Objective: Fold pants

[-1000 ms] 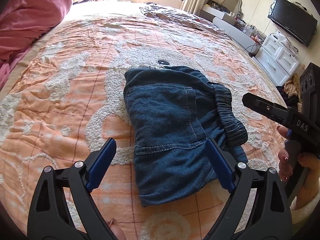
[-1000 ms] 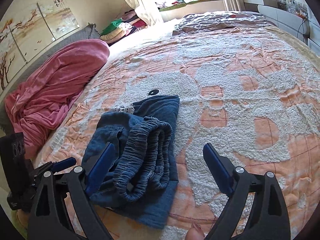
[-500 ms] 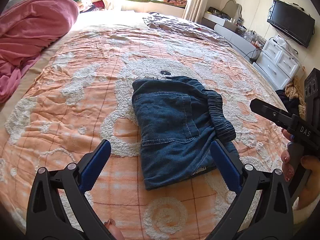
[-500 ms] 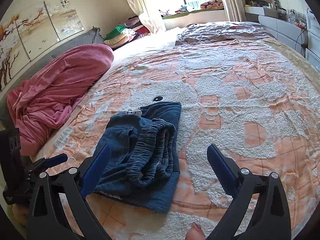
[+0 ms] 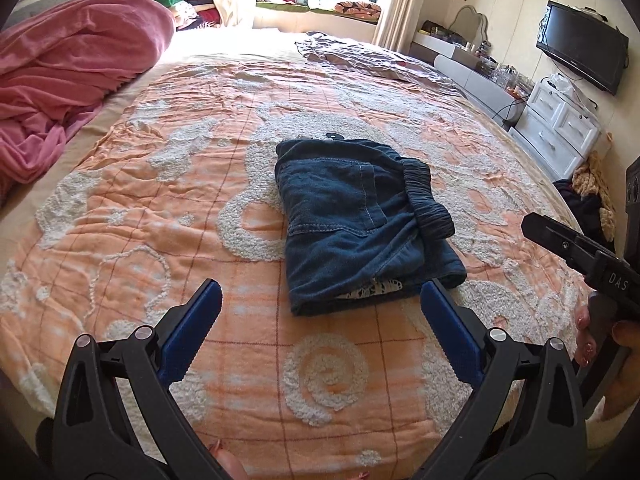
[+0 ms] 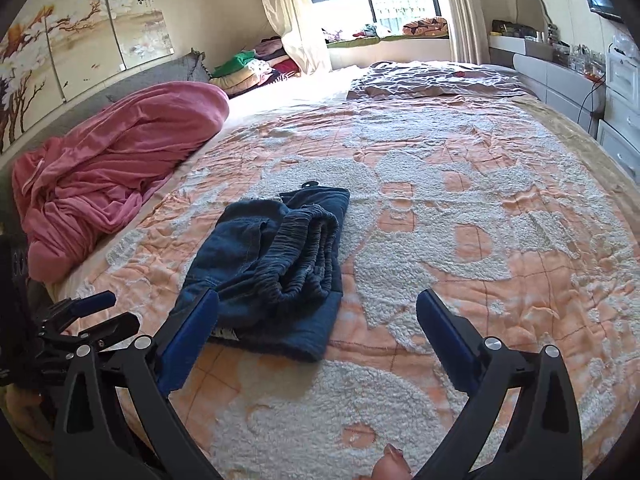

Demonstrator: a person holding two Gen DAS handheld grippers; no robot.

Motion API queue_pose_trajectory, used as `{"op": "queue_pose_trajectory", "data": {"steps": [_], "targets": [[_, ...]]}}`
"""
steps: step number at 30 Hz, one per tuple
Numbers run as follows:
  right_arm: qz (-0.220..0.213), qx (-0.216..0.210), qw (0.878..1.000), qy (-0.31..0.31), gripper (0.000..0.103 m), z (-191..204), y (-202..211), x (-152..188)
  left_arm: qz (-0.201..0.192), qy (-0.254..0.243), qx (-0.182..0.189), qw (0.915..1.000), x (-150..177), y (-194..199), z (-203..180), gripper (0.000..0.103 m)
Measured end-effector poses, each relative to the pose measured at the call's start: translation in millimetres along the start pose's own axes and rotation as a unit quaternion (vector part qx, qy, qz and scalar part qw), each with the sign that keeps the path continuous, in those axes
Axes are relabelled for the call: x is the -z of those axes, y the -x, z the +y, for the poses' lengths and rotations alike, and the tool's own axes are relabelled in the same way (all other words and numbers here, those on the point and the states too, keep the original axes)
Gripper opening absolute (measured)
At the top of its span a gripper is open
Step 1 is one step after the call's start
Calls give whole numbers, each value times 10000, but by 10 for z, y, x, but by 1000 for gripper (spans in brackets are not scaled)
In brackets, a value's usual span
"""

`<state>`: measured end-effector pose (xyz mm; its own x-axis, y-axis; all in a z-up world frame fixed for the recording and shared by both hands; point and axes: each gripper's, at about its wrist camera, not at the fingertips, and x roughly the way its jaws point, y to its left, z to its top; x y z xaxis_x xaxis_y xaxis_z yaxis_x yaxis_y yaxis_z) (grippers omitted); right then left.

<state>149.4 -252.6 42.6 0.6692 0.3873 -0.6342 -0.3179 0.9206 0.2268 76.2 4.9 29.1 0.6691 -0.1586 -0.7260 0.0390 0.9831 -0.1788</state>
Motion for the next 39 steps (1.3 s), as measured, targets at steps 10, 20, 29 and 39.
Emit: {"op": "queue_pose_trajectory", "data": {"steps": [10,20,29,39], "targets": [[16,191,9997,182,98,32,98,313,70,-80,-57,9999,312,-2,-110,94],[83,324,9991,259,98,28,83,502,190,-140,-109,9997,430,-56,-149,94],[110,364,9989,267,98,36,48,606,168,-72,-125,9998,432,-69,-123,94],[119,317,9992,196,98,15,37,609,161,-61,-114,9998,424,-81,-111,94]]}}
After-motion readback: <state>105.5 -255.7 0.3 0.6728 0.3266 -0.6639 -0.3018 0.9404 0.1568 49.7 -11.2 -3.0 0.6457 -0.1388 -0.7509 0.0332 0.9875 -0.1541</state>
